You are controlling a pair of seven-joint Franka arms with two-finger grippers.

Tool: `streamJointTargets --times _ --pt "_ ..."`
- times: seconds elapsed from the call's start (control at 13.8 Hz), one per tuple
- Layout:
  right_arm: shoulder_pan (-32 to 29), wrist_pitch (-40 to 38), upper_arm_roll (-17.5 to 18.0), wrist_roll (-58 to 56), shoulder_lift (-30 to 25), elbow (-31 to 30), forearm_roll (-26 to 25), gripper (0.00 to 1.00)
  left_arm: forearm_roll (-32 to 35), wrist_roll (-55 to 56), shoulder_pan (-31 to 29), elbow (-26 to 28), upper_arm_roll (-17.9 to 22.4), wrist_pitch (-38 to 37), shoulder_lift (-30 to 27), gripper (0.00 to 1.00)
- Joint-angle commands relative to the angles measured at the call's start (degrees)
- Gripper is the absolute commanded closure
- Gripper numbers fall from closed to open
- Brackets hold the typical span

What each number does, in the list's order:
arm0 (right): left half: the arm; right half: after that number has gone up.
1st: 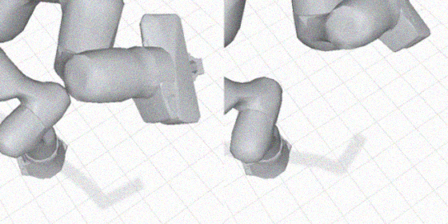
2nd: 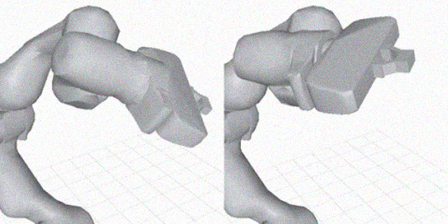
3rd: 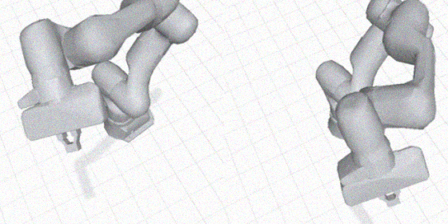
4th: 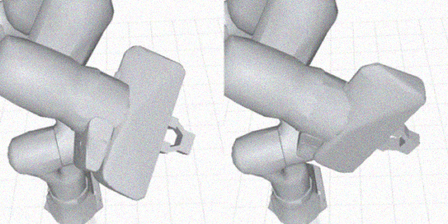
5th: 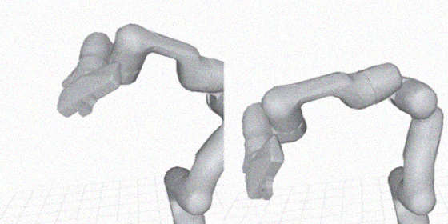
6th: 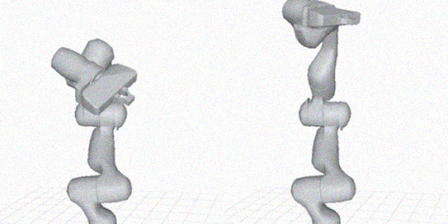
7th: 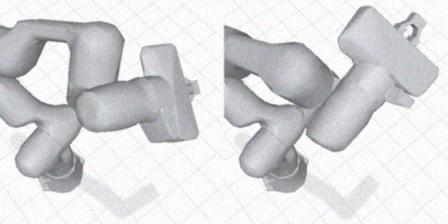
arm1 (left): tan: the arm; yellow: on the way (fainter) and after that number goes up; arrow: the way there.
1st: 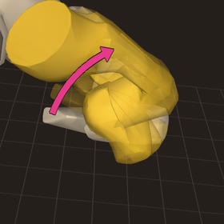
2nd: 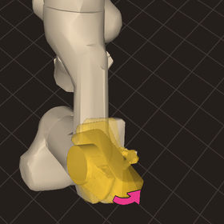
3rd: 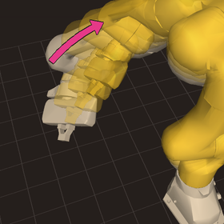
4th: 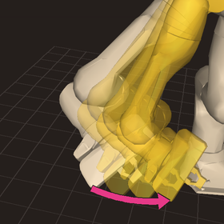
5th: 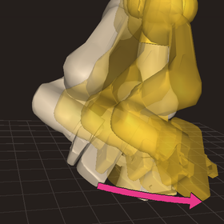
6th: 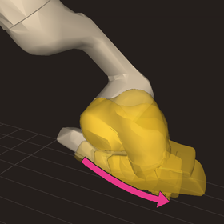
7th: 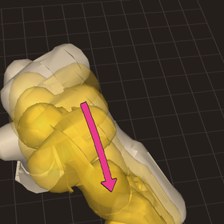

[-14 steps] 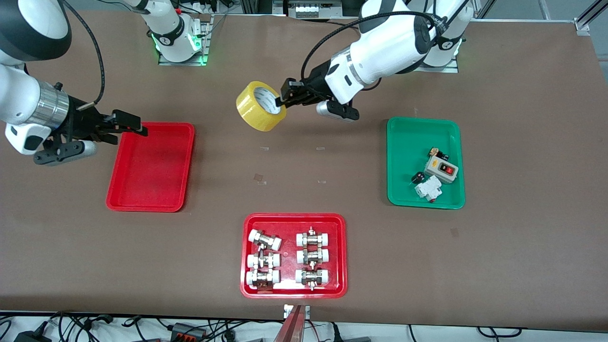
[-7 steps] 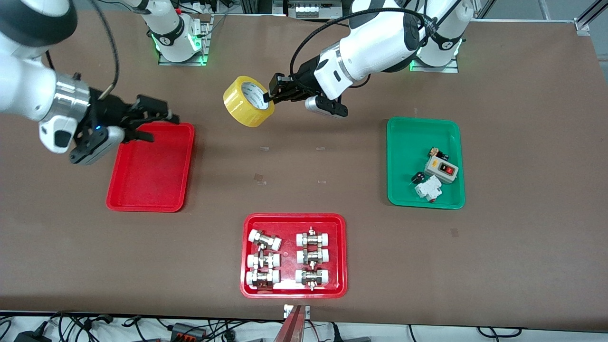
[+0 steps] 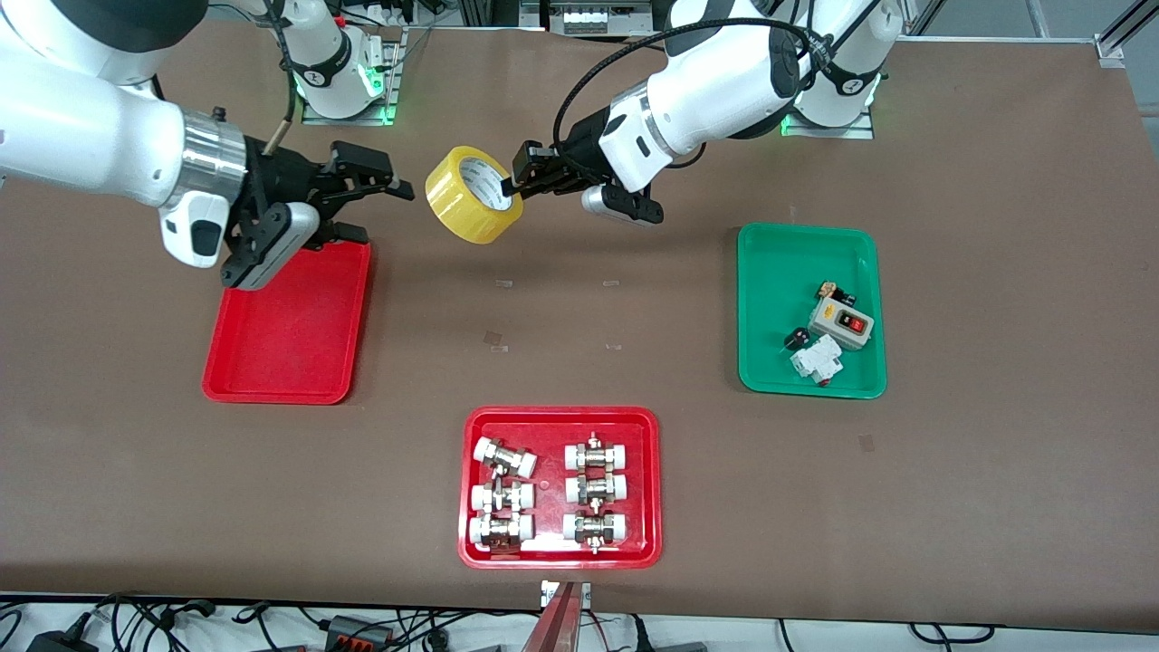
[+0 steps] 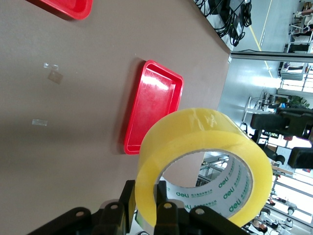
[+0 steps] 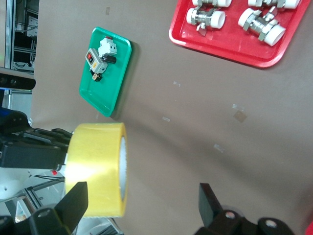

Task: Left arm passes tape to right arm into tray
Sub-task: 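Grasp the tape roll with the right gripper beside the left gripper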

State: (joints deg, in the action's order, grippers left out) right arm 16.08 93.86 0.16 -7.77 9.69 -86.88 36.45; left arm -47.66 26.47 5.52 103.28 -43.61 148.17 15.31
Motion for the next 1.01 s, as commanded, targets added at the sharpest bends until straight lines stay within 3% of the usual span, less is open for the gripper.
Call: streamJointTargets --times 0.0,0.94 --pt "2.6 0.2 -0.3 3.9 1.2 2.8 0.9 0.00 -0.5 0.8 1.5 -2.9 -0.2 1.0 1.9 0.99" --pt "5.1 0.2 -0.3 5.7 2.1 2.6 0.2 0.00 -0.4 0.9 2.3 -2.9 -0.2 3.4 2.0 0.99"
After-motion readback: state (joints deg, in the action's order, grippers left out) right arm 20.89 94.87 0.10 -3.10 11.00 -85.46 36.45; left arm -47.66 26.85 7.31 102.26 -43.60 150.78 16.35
